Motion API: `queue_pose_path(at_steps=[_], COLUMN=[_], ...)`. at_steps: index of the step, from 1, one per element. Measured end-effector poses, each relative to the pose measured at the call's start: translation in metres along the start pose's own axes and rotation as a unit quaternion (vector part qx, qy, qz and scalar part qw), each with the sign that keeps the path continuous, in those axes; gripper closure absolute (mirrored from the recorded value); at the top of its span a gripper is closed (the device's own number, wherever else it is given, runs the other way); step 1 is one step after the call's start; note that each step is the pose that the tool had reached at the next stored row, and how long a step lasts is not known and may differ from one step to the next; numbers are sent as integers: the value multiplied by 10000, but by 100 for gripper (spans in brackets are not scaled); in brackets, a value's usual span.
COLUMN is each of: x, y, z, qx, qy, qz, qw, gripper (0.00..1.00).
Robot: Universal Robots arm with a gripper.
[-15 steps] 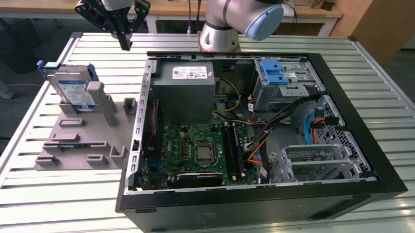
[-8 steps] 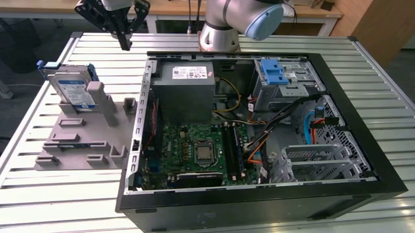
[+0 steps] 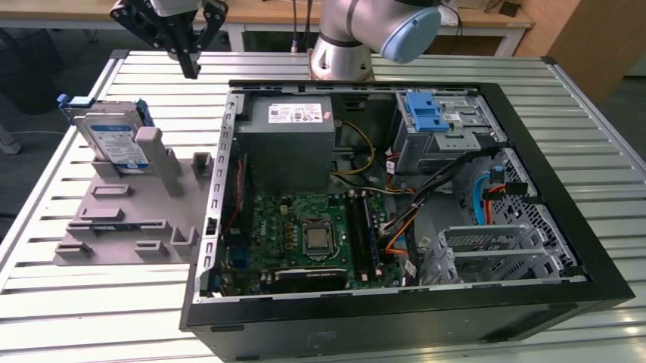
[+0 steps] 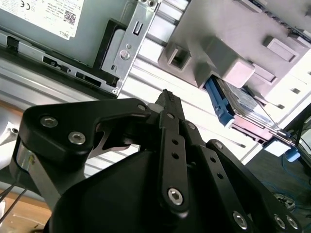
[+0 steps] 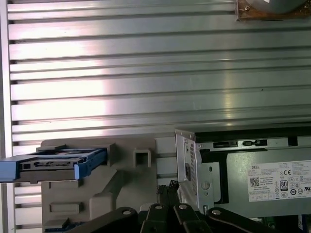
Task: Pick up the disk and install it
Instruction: 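Reach for the disk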
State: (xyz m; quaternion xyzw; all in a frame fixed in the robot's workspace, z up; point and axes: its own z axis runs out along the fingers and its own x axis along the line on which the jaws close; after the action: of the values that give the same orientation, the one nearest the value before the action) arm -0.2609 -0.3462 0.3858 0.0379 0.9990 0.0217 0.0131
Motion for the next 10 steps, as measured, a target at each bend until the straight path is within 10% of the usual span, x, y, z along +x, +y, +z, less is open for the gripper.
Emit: queue_pose_path(at_steps=[10], x=[373], y=[2], z=[-6], qx=[0], qy=[0], qz=[0], qw=[10000], gripper=[89])
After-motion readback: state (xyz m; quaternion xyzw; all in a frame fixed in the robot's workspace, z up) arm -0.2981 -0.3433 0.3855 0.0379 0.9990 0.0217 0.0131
